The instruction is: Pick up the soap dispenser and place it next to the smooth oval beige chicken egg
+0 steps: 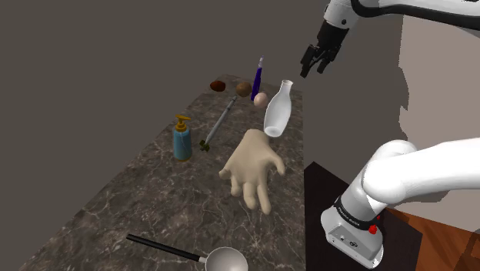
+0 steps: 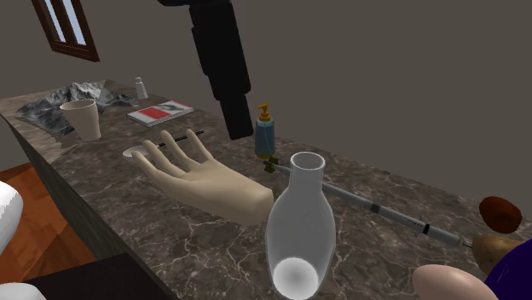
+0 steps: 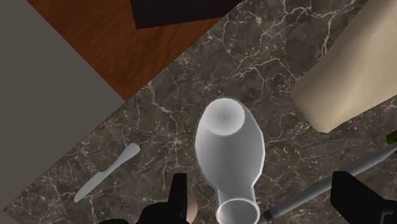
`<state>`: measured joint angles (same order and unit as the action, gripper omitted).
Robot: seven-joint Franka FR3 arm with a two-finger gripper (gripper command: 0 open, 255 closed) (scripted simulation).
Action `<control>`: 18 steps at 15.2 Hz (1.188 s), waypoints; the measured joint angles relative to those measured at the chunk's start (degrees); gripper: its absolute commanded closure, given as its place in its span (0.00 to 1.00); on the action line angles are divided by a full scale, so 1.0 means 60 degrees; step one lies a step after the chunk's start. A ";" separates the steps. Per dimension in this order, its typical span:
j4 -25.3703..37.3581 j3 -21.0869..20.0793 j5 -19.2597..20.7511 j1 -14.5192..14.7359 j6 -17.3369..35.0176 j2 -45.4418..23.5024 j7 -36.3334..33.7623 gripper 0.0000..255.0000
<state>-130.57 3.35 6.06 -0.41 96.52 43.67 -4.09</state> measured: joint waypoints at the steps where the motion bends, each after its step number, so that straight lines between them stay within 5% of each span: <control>1: 0.0000 0.0000 0.0000 0.0000 0.0000 0.0000 0.0000 0.00; 18: -0.1197 -0.3713 -0.1542 0.0278 0.2734 -0.0933 -0.5350 0.00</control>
<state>-137.75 -18.92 -3.19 1.26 112.93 38.07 -36.18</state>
